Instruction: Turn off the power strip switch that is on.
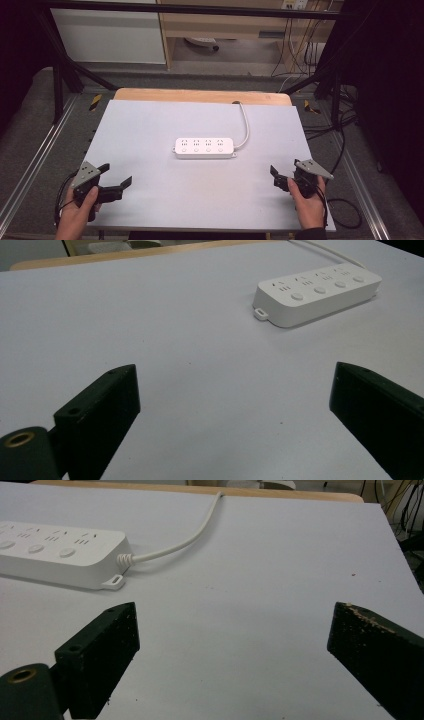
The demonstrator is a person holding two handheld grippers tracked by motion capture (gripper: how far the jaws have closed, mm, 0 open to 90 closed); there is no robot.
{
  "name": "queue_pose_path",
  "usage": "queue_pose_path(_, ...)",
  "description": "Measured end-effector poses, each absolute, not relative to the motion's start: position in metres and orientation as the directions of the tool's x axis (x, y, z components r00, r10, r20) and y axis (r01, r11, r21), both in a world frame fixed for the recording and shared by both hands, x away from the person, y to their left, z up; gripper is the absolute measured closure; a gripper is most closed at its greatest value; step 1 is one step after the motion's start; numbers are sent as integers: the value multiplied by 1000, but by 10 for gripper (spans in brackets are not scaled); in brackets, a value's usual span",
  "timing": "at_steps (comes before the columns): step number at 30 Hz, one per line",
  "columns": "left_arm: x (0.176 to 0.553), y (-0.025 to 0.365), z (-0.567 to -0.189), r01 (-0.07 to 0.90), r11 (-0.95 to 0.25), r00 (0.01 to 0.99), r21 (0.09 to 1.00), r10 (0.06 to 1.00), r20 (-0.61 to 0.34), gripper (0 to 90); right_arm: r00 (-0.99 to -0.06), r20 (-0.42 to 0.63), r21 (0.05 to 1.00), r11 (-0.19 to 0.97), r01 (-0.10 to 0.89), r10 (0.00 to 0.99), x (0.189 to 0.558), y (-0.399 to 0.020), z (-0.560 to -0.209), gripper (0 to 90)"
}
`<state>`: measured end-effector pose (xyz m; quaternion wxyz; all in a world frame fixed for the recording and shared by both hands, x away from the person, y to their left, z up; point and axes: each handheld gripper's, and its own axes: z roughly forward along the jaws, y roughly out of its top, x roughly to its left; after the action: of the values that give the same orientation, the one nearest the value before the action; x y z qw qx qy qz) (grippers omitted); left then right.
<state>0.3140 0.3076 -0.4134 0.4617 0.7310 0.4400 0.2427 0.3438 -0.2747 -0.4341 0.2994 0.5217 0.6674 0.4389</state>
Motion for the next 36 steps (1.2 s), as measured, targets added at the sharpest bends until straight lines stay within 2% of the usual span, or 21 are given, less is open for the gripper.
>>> queue_pose_path(20, 314, 307, -414, 418, -191, 495, 888, 867, -47, 59, -319, 79, 896, 74, 439, 944, 340, -265, -424, 27)
queue_pose_path(25, 314, 307, -414, 419, -202, 497, 885, 867, -37, 59, -351, 93, 892, 78, 446, 932, 340, -257, -420, 25)
queue_pose_path(36, 315, 306, -416, 424, -199, 491, 884, 870, -40, 60, -484, 75, 915, 133, 380, 872, 346, -222, -386, 39)
